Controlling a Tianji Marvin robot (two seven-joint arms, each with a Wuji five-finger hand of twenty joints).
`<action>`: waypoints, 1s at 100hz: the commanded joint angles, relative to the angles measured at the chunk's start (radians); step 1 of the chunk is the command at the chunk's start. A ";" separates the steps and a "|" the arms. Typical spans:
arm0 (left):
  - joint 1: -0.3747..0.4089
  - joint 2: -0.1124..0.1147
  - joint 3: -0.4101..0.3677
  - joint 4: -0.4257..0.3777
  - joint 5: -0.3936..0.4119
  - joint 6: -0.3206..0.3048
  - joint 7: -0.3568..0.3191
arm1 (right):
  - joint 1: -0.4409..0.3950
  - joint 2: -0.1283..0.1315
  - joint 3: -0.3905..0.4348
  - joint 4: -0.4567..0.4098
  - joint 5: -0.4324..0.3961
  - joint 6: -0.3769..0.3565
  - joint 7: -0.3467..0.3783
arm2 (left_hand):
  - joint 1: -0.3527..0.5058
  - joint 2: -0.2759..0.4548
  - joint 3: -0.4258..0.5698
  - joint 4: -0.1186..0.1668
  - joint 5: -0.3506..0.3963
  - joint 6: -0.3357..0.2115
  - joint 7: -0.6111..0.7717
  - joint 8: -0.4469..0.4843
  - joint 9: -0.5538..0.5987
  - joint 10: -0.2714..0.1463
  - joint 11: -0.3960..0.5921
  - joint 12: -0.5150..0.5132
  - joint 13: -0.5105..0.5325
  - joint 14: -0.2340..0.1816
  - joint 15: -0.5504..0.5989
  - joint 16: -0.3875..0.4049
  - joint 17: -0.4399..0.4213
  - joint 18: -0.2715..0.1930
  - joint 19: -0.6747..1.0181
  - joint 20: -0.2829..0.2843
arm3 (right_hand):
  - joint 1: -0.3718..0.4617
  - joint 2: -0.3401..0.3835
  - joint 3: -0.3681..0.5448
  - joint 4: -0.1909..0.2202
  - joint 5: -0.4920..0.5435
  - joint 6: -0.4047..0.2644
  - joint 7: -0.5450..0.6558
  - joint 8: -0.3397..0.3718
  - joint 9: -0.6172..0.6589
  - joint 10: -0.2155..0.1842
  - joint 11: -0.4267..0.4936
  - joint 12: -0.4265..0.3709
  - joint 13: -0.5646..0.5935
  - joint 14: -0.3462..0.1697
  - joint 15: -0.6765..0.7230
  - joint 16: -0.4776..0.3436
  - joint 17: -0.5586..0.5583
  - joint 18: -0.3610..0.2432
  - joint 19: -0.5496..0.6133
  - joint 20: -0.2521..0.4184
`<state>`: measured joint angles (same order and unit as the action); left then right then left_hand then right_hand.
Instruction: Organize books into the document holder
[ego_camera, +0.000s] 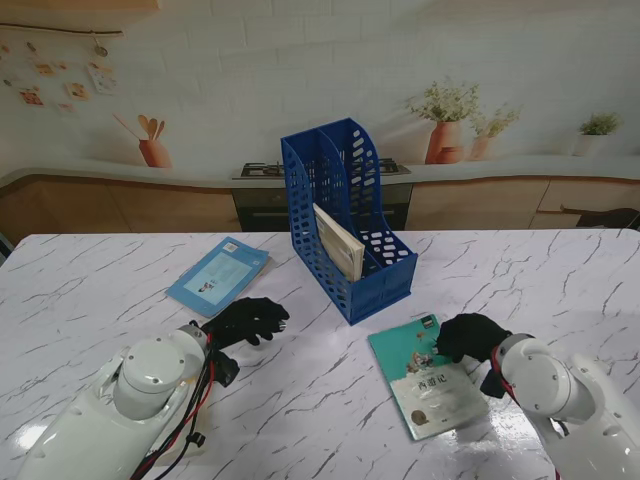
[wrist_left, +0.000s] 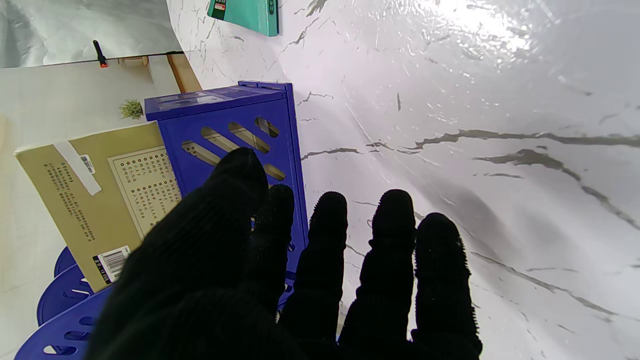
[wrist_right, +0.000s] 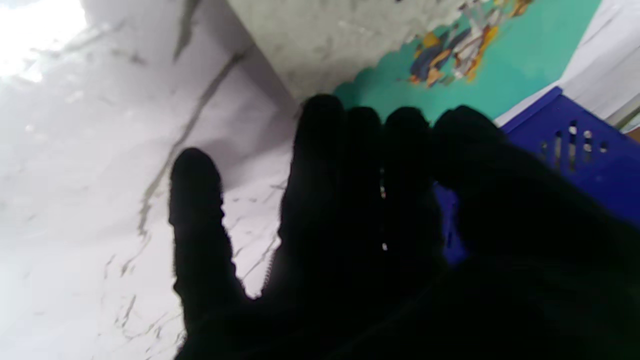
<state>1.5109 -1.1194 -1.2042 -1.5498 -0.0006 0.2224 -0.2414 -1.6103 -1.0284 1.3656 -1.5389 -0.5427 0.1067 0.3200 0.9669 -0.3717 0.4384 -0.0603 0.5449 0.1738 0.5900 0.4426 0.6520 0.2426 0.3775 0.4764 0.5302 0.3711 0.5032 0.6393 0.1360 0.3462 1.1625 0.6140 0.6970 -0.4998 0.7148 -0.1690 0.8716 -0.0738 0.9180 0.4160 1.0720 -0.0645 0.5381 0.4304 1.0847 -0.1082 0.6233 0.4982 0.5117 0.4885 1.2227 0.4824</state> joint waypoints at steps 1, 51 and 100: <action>0.008 -0.005 -0.002 -0.004 -0.007 -0.021 -0.010 | -0.033 -0.015 -0.031 0.018 0.006 -0.003 0.022 | 0.018 0.019 -0.025 0.022 0.011 0.007 0.014 -0.007 -0.016 -0.003 0.018 -0.004 -0.005 -0.005 0.025 -0.002 0.001 0.014 0.009 0.012 | 0.024 -0.028 0.023 -0.047 0.017 -0.003 0.022 -0.022 0.047 0.093 -0.027 -0.018 -0.004 0.180 -0.139 -0.090 0.015 -0.151 0.039 -0.011; 0.013 -0.009 0.000 -0.001 -0.039 -0.036 -0.010 | 0.012 -0.016 -0.144 0.021 0.105 -0.110 0.030 | 0.017 0.026 -0.034 0.023 0.011 0.008 0.013 -0.008 -0.016 0.002 0.019 -0.004 -0.005 -0.004 0.026 -0.001 0.001 0.014 0.011 0.013 | 0.031 -0.007 0.019 -0.052 0.017 0.003 0.032 -0.035 0.047 0.094 -0.043 -0.004 -0.009 0.173 -0.155 -0.093 0.012 -0.181 0.041 -0.048; -0.001 -0.013 0.025 0.024 -0.067 -0.053 -0.014 | 0.061 -0.031 -0.246 0.059 0.221 -0.130 0.010 | 0.023 0.026 -0.039 0.025 0.014 0.009 0.014 -0.008 -0.011 0.006 0.022 -0.003 -0.002 -0.005 0.030 0.000 0.004 0.014 0.013 0.014 | 0.031 0.008 -0.016 -0.041 0.011 0.012 0.027 -0.039 0.038 0.100 -0.042 -0.015 -0.016 0.181 -0.164 -0.096 0.002 -0.166 0.044 -0.056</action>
<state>1.5078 -1.1256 -1.1859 -1.5333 -0.0576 0.1961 -0.2407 -1.5296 -1.0403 1.1434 -1.5007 -0.3324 -0.0213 0.3200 0.9673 -0.3712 0.4261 -0.0603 0.5449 0.1744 0.5900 0.4426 0.6520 0.2433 0.3774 0.4764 0.5302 0.3711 0.5053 0.6393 0.1367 0.3462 1.1625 0.6140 0.7143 -0.4986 0.7139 -0.1890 0.8649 -0.0627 0.9336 0.4021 1.1027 -0.0145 0.4927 0.4150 1.1288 -0.0604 0.6298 0.5091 0.5315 0.6968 1.4153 0.4585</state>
